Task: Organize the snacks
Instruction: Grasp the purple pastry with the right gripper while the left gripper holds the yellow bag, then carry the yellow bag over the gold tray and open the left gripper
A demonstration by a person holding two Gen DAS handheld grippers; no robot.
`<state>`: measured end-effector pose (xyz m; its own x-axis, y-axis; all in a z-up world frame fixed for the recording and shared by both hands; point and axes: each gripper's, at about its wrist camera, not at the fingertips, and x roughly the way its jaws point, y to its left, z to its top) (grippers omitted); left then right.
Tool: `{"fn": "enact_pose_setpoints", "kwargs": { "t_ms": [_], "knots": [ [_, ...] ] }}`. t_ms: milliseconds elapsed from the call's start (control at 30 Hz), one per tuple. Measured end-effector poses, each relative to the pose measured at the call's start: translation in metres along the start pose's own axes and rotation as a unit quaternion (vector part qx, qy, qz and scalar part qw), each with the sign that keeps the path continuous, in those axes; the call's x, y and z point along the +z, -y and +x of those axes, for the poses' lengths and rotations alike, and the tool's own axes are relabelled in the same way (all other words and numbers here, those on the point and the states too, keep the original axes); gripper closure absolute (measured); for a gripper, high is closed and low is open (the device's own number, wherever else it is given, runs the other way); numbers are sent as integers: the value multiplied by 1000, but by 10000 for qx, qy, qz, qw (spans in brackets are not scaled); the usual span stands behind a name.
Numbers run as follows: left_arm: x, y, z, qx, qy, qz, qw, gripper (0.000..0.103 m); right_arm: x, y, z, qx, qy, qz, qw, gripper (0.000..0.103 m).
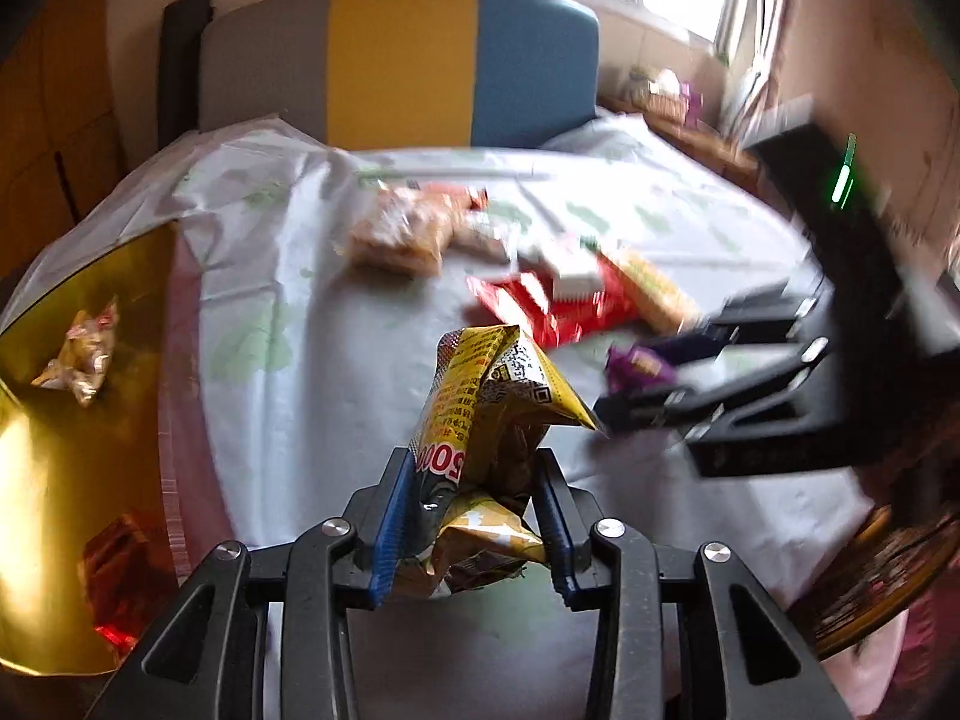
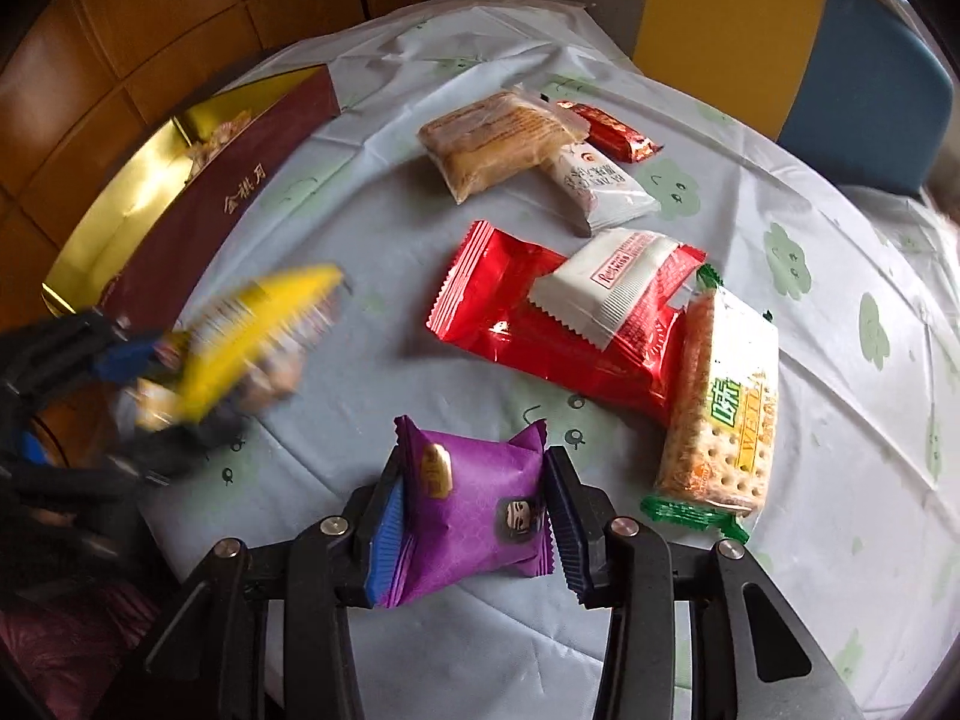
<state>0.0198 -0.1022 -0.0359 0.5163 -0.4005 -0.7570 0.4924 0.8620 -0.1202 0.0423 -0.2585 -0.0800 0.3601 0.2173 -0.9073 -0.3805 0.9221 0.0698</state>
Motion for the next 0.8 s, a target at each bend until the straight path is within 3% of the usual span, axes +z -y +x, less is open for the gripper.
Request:
{"fn": "enact_pose_setpoints", "kwargs": {
  "t_ms": [133,267,400,533,633,800],
  "knots": [
    [13,-23,-36,-157,360,-447,9982,63,-1,0,-1,-44,20,-60,10000,59],
    [25,-65,-60,35,471,-1141,9923,63,0,-3,0,-84,23,-95,9999,59],
    [27,-118,-64,320,226,-1904,9809,63,1,-6,2,-123,25,-129,9998,59],
    [19,-166,-51,603,-278,-2580,9639,63,1,-6,2,-124,43,-142,9998,59],
    [18,-192,-35,721,-556,-2843,9544,63,1,-5,2,-116,48,-131,9998,59],
    [31,-206,-7,1012,-695,-2695,9551,63,1,-6,2,-142,48,-156,9998,59]
  ]
}}
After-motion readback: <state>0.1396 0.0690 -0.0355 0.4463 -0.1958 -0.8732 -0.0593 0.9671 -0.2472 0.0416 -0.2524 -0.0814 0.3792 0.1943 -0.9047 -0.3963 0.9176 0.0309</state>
